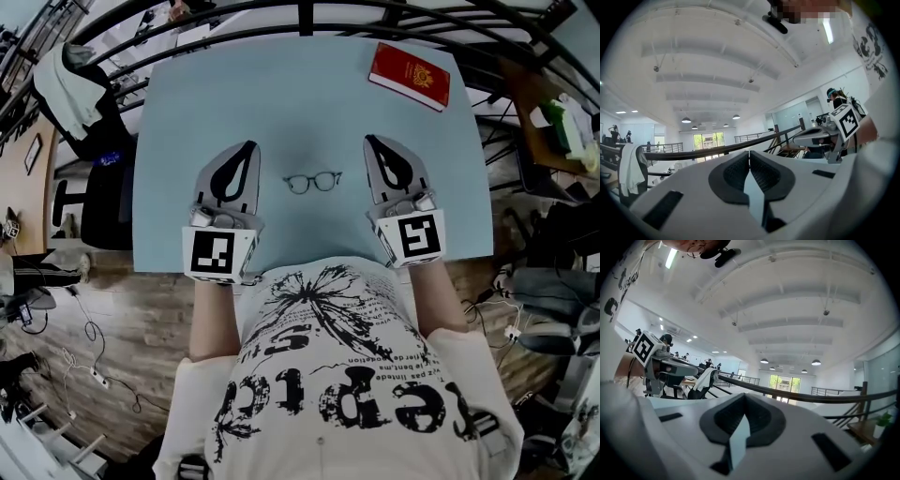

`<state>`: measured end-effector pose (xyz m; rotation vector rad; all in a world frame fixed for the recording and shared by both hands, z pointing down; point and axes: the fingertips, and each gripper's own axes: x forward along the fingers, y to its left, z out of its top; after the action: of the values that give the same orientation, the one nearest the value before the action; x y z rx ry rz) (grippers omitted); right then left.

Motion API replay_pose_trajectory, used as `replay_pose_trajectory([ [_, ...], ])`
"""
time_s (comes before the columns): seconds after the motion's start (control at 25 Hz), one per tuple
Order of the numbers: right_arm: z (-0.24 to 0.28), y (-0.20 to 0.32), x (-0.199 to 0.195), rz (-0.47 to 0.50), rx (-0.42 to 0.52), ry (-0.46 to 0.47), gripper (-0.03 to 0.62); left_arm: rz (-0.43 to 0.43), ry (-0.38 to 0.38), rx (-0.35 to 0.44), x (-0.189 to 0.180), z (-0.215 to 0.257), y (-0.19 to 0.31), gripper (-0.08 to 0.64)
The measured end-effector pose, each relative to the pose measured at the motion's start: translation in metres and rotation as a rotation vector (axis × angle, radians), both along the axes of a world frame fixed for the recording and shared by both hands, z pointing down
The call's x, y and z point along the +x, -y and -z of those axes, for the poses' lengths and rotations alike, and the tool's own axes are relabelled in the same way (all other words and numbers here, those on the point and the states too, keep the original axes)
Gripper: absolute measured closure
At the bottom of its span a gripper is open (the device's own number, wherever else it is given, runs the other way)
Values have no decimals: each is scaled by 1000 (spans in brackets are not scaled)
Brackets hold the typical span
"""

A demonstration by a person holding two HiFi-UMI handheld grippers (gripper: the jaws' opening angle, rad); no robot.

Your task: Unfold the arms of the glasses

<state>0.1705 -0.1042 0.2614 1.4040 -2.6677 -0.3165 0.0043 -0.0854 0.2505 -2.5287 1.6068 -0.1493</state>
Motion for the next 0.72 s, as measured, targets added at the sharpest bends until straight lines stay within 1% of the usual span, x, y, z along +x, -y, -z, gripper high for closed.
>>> replay_pose_trajectory([
  [0.16, -4, 5, -1, -4, -17, 13, 583, -8, 2, -34, -1, -6, 8, 537],
  [0.28, -4, 9, -4, 5, -27, 29, 583, -22, 18, -41, 1, -9, 14, 537],
  [0.72, -8, 19, -18, 25, -32, -9, 584, -34, 24, -78, -2, -21, 26, 537],
])
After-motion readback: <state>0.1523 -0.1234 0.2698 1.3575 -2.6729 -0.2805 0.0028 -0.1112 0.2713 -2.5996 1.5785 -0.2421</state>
